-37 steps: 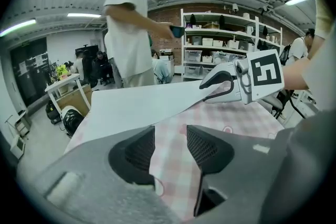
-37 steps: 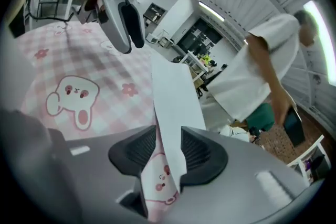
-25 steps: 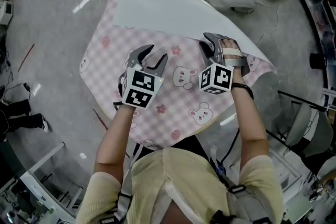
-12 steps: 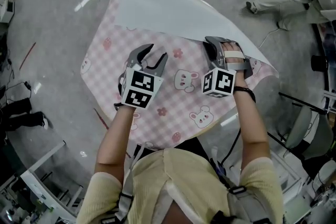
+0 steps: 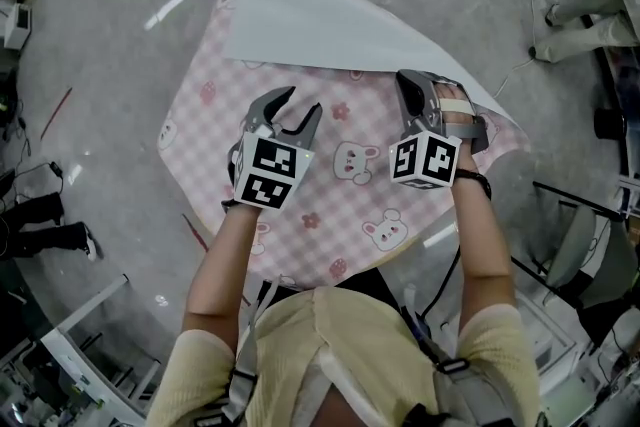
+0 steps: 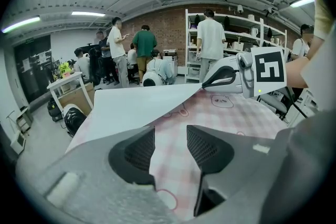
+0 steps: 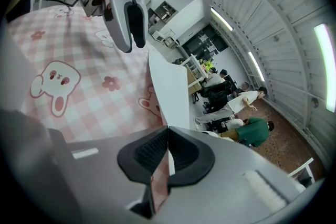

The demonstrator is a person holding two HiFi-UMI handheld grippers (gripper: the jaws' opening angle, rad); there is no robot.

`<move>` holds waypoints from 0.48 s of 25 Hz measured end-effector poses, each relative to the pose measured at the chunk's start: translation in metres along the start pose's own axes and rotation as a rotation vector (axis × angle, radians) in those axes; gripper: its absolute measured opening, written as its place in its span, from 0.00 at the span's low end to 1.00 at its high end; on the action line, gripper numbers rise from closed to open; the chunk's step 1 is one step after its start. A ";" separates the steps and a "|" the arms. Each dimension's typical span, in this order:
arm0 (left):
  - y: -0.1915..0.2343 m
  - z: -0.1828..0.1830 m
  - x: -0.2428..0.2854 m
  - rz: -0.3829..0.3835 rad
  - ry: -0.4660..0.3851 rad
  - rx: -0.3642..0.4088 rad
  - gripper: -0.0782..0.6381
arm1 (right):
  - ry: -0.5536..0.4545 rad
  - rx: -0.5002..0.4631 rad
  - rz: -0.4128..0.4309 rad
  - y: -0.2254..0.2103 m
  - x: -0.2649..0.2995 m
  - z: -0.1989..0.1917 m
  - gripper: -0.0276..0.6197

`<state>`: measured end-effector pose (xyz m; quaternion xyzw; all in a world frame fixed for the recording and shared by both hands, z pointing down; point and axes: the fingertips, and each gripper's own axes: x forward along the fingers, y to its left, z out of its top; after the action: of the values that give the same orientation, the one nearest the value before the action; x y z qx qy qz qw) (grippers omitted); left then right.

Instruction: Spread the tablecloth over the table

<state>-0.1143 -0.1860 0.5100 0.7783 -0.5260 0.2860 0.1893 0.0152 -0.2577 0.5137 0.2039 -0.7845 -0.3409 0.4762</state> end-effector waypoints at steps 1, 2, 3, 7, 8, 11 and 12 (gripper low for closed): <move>0.001 0.002 0.000 0.002 -0.005 0.001 0.39 | 0.000 0.006 -0.007 -0.003 0.000 0.000 0.05; 0.002 0.005 0.000 0.003 -0.011 0.003 0.39 | -0.002 0.012 -0.016 -0.006 0.000 -0.001 0.05; 0.002 0.007 0.001 0.005 -0.016 0.005 0.39 | -0.004 0.019 -0.025 -0.009 0.000 -0.001 0.05; 0.001 0.011 0.001 0.006 -0.022 0.006 0.39 | -0.008 0.073 -0.057 -0.027 -0.001 -0.004 0.05; 0.001 0.012 0.001 0.007 -0.022 0.007 0.39 | -0.008 0.091 -0.067 -0.032 -0.001 -0.005 0.05; 0.002 0.014 0.003 0.012 -0.026 0.012 0.39 | -0.007 0.131 -0.099 -0.048 0.000 -0.009 0.05; 0.002 0.014 0.003 0.014 -0.024 0.013 0.39 | -0.006 0.139 -0.109 -0.053 0.001 -0.011 0.05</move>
<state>-0.1115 -0.1974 0.5009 0.7792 -0.5318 0.2813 0.1758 0.0238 -0.2983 0.4791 0.2777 -0.7955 -0.3118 0.4392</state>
